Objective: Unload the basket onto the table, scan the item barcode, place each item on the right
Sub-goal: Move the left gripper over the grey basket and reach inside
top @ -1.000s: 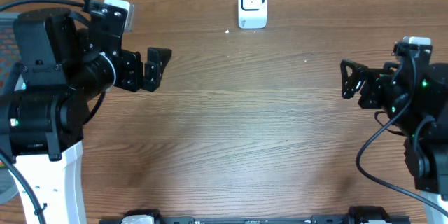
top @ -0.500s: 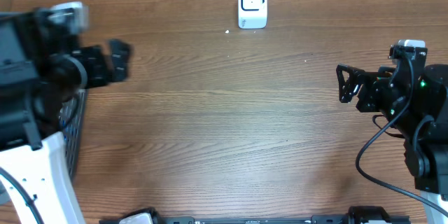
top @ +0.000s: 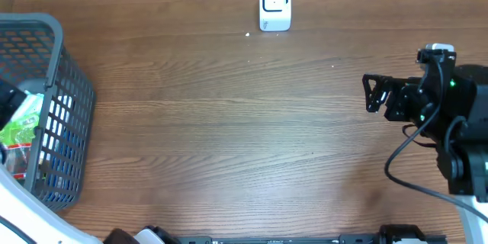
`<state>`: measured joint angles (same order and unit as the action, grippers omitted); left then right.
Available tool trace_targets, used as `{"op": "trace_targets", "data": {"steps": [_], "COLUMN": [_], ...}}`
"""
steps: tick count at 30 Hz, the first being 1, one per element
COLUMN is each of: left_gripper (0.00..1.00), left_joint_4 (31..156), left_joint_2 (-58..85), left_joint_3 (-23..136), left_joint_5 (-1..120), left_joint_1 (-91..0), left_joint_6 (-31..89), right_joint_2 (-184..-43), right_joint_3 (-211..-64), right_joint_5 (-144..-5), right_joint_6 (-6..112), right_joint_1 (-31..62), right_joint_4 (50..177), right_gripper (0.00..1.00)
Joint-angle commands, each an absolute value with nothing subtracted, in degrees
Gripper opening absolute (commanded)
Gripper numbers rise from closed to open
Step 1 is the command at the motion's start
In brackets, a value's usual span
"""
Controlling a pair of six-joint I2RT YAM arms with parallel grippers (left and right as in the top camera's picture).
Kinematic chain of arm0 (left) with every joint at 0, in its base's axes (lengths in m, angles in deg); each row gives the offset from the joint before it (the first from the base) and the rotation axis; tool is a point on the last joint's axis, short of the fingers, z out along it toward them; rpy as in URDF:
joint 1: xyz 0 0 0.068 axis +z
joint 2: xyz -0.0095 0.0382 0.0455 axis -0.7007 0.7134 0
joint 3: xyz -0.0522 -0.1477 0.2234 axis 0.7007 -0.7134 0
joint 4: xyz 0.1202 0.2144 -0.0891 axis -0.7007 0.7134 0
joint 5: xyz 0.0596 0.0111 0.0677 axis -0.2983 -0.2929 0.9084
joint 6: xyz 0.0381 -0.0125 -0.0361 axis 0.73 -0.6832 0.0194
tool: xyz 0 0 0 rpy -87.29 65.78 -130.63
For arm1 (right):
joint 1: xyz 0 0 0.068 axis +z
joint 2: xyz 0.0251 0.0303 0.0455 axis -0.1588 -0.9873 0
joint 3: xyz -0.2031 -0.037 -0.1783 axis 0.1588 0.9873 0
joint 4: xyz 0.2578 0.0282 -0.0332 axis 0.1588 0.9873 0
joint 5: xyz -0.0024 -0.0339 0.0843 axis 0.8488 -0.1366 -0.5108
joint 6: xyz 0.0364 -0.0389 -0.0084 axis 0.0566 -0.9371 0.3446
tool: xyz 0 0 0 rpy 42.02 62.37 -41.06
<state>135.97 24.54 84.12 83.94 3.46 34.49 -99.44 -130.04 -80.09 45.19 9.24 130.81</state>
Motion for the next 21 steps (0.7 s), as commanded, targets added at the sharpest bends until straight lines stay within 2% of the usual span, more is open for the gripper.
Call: {"op": "trace_targets", "data": {"steps": [1, 8, 16, 18, 21], "left_gripper": [1.0, 1.0, 1.0, 0.94, 0.92], "left_joint_4": [136.1, 133.9, 137.1, 137.6, 137.1], "left_joint_2": [29.6, 39.1, 49.3, 51.9, 54.4], "left_joint_3": [85.0, 85.0, 85.0, 85.0, 85.0], "left_joint_5": [88.1, 89.5, 86.3, 86.3, 86.3], "left_joint_1": [5.1, 5.1, 4.5, 4.3, 4.0], "left_joint_6": [30.9, 31.6, 39.8, 40.2, 40.5], "right_joint_2": [-101.4, -102.7, -102.7, -102.7, -102.7], "right_joint_3": [-131.8, -131.8, -131.8, -131.8, -131.8], "right_joint_5": [-82.6, -84.5, -84.5, -84.5, -84.5], "right_joint_6": [44.9, 44.9, 44.7, 44.7, 44.7], "right_joint_1": [9.4, 9.4, 9.4, 9.4, 9.4], "right_joint_4": [131.4, 131.7, 131.0, 130.4, 129.9], "right_gripper": [1.0, 1.0, 1.0, 1.0, 1.0]}}
